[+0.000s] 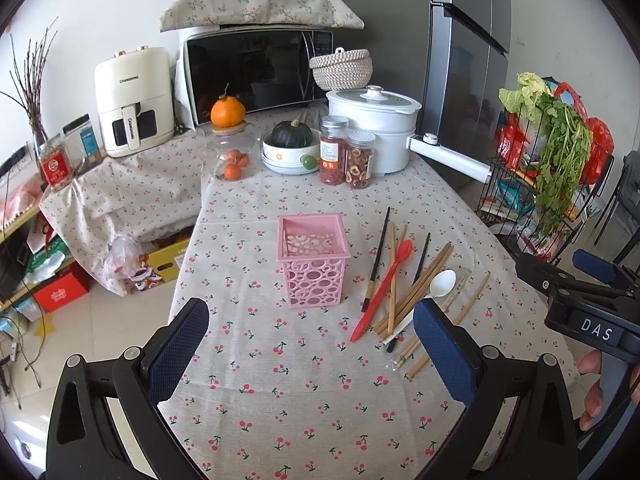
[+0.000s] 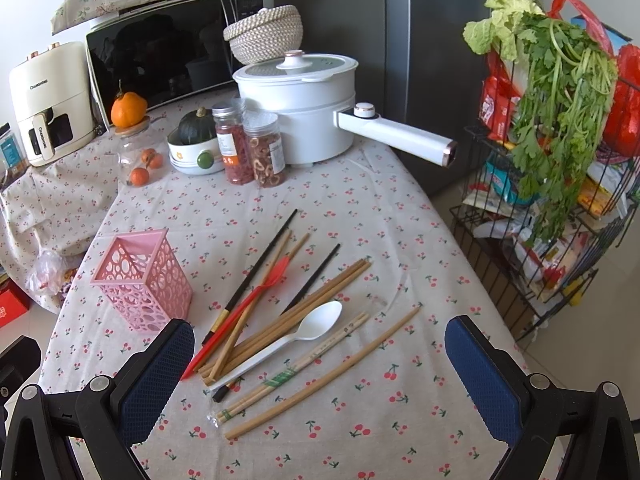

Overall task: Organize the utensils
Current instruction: 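Move left tool to the red spatula while right tool approaches a wooden chopstick, then grasp and lift the red spatula with left tool while right tool lifts a wooden chopstick, then drop the red spatula into the pink holder with left tool while right tool drops its chopstick in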

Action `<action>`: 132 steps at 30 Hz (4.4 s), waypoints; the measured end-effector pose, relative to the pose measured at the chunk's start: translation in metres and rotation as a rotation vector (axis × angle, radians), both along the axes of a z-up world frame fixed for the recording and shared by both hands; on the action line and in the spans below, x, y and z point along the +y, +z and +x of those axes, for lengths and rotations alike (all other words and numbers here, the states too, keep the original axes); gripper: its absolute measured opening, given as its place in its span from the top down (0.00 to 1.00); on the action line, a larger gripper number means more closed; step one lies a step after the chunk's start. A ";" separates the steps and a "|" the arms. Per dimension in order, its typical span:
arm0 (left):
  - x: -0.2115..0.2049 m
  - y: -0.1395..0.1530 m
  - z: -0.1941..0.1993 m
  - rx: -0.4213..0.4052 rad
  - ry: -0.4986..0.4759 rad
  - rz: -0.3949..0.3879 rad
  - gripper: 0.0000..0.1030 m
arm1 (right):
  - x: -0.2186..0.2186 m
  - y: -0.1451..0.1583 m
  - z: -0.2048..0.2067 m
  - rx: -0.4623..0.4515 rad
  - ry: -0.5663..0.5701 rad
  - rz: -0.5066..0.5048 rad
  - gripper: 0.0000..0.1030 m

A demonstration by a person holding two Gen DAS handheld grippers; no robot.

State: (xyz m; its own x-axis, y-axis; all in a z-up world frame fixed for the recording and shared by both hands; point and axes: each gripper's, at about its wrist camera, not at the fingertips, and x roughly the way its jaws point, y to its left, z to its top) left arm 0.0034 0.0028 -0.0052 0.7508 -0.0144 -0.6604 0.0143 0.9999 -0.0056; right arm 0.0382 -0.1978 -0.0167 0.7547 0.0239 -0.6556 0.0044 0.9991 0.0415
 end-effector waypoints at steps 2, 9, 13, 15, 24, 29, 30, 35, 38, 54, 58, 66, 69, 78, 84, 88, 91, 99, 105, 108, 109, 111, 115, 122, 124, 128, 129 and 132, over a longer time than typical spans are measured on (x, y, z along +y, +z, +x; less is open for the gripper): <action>0.000 -0.001 0.001 0.003 0.002 0.003 0.00 | 0.000 0.000 0.000 0.004 0.000 0.003 0.00; -0.005 -0.008 0.015 0.038 -0.027 -0.029 0.00 | -0.008 -0.002 0.009 0.029 -0.028 -0.008 0.00; -0.011 -0.005 0.035 0.101 -0.080 -0.068 0.00 | -0.021 -0.003 0.026 0.098 -0.058 0.009 0.00; -0.017 -0.001 0.048 0.137 -0.145 -0.094 0.00 | -0.026 -0.001 0.036 0.127 -0.065 0.014 0.00; -0.058 -0.015 0.135 0.333 -0.241 -0.074 0.05 | -0.056 -0.021 0.094 0.250 -0.098 0.084 0.00; -0.082 -0.060 0.197 0.579 -0.325 -0.243 0.29 | -0.082 -0.062 0.114 0.379 -0.103 0.137 0.14; -0.089 -0.068 0.206 0.602 -0.328 -0.244 0.31 | -0.086 -0.065 0.117 0.386 -0.104 0.137 0.14; -0.121 -0.103 0.239 0.649 -0.325 -0.127 0.46 | -0.100 -0.078 0.133 0.419 -0.094 0.185 0.14; -0.136 -0.121 0.257 0.653 -0.320 -0.048 0.57 | -0.105 -0.088 0.141 0.443 -0.097 0.179 0.14; -0.166 -0.134 0.277 0.589 -0.303 0.171 0.98 | -0.137 -0.112 0.153 0.494 -0.149 0.234 0.15; -0.150 -0.105 0.263 0.514 -0.333 0.082 0.98 | -0.141 -0.119 0.154 0.507 -0.165 0.265 0.25; -0.109 -0.059 0.214 0.362 -0.352 -0.141 0.98 | -0.113 -0.141 0.160 0.575 -0.154 0.193 0.57; -0.087 -0.047 0.193 0.313 -0.351 -0.202 0.98 | -0.102 -0.144 0.157 0.558 -0.178 0.117 0.78; -0.021 -0.024 0.133 0.161 -0.309 -0.285 0.98 | -0.121 -0.142 0.148 0.515 -0.186 0.307 0.97; 0.016 0.002 0.107 0.060 -0.286 -0.389 0.98 | -0.107 -0.097 0.127 0.383 -0.119 0.326 0.97; 0.032 0.031 0.089 -0.078 -0.282 -0.395 0.98 | -0.081 -0.055 0.103 0.263 -0.039 0.314 0.97; 0.047 0.049 0.079 -0.203 -0.268 -0.418 0.98 | -0.065 -0.031 0.086 0.183 0.009 0.303 0.97; 0.066 0.064 0.089 -0.454 -0.189 -0.402 0.98 | -0.029 0.003 0.069 0.063 0.105 0.297 0.97; 0.060 0.039 0.117 -0.497 -0.167 -0.332 0.98 | -0.014 0.015 0.068 0.018 0.140 0.320 0.97; 0.057 0.017 0.131 -0.447 -0.156 -0.304 0.98 | -0.011 0.022 0.067 -0.011 0.148 0.329 0.97; 0.056 0.010 0.135 -0.430 -0.152 -0.295 0.98 | -0.010 0.024 0.067 -0.019 0.151 0.331 0.97; 0.054 -0.002 0.142 -0.395 -0.150 -0.280 0.98 | -0.008 0.028 0.066 -0.032 0.156 0.339 0.97; 0.051 -0.016 0.149 -0.328 -0.151 -0.259 0.97 | -0.004 0.037 0.064 -0.060 0.164 0.347 0.97; 0.053 -0.009 0.142 -0.162 -0.125 -0.252 0.37 | 0.011 0.066 0.053 -0.148 0.205 0.307 0.97; 0.056 -0.005 0.131 -0.151 -0.090 -0.227 0.24 | 0.013 0.076 0.049 -0.177 0.210 0.312 0.97; 0.060 0.002 0.118 -0.085 -0.031 -0.147 0.20 | 0.015 0.093 0.048 -0.218 0.206 0.341 0.97; 0.061 0.002 0.116 -0.065 -0.019 -0.128 0.18 | 0.016 0.097 0.049 -0.223 0.205 0.348 0.97; 0.068 -0.002 0.108 -0.003 0.006 -0.100 0.15 | 0.024 0.106 0.054 -0.240 0.211 0.367 0.96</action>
State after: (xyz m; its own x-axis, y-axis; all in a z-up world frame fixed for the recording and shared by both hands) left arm 0.1112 0.0710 -0.0075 0.7532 -0.0758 -0.6534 0.0085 0.9944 -0.1056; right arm 0.0922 -0.1741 0.0897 0.8373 0.3900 -0.3831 -0.2500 0.8964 0.3660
